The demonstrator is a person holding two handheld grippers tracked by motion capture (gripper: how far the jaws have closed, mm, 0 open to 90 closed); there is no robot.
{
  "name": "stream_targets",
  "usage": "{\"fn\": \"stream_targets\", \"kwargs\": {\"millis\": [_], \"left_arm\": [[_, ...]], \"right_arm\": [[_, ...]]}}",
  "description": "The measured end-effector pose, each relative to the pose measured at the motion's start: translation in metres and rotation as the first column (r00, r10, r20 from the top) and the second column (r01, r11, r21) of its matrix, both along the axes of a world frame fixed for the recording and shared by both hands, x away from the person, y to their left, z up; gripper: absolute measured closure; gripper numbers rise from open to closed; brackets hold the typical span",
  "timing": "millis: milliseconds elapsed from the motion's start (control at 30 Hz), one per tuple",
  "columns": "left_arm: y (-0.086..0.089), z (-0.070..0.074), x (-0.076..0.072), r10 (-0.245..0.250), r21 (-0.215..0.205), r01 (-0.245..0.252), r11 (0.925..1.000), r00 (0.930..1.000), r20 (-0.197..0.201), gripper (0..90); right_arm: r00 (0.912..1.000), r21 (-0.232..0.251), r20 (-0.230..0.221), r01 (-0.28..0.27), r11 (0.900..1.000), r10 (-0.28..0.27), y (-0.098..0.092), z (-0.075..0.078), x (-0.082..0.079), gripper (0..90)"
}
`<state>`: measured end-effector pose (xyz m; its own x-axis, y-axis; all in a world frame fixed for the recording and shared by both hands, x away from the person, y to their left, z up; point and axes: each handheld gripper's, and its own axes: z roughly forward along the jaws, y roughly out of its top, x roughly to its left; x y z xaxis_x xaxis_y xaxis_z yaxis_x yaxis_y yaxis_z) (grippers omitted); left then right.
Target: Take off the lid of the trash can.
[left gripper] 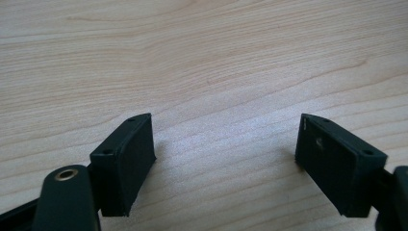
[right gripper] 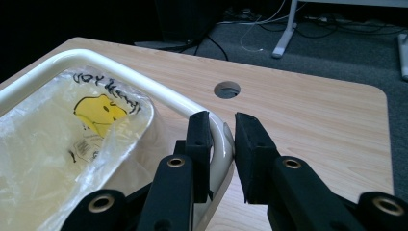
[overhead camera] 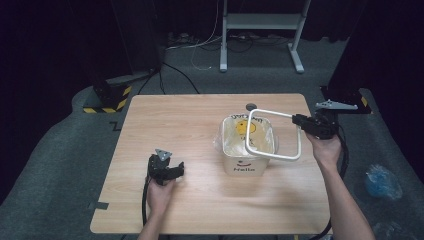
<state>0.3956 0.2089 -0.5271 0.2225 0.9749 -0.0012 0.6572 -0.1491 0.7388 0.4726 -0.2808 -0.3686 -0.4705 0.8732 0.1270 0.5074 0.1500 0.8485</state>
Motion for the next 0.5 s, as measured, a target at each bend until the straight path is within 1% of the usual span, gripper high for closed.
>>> {"fn": "stream_targets", "kwargs": {"millis": [33, 167, 400, 467, 500], "left_arm": [[0.0, 0.0, 0.0, 0.0, 0.0, 0.0, 1.0, 1.0, 0.0, 21.5], [0.0, 0.0, 0.0, 0.001, 0.0, -0.001, 1.0, 1.0, 0.0, 21.5], [0.0, 0.0, 0.0, 0.0, 0.0, 0.0, 1.0, 1.0, -0.001, 21.5], [0.0, 0.0, 0.0, 0.0, 0.0, 0.0, 1.0, 1.0, 0.0, 21.5], [0.0, 0.0, 0.0, 0.0, 0.0, 0.0, 1.0, 1.0, -0.001, 21.5]], "right_arm": [[1.0, 0.001, -0.002, 0.008, 1.0, -0.008, -0.004, 0.0, -0.002, 76.8], [0.9999, -0.001, 0.001, 0.014, 1.0, -0.014, -0.011, 0.002, -0.004, 76.9], [0.9998, -0.015, -0.004, 0.021, 1.0, -0.021, -0.017, 0.003, -0.007, 76.9], [0.9997, -0.017, 0.001, 0.023, 1.0, -0.023, -0.019, 0.003, -0.008, 76.9], [0.9997, -0.017, 0.0, 0.026, 1.0, -0.026, -0.023, 0.003, -0.009, 76.9]]}}
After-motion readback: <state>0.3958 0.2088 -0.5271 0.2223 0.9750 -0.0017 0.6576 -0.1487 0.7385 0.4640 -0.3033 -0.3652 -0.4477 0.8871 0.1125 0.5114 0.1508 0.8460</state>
